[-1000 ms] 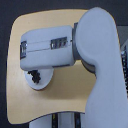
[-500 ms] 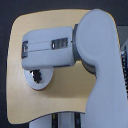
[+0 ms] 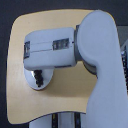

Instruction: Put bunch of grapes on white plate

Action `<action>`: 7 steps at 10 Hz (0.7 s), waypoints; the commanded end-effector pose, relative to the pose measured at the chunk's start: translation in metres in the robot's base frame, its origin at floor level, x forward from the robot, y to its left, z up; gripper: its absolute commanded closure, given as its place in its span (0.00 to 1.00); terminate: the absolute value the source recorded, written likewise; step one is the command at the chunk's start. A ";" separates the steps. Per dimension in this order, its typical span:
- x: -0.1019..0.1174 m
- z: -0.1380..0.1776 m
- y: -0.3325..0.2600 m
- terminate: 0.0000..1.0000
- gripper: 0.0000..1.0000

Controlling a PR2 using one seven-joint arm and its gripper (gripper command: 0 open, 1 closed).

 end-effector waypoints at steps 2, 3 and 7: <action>0.016 0.004 -0.007 0.00 0.00; 0.019 0.007 -0.006 0.00 0.00; 0.033 0.047 -0.013 0.00 0.00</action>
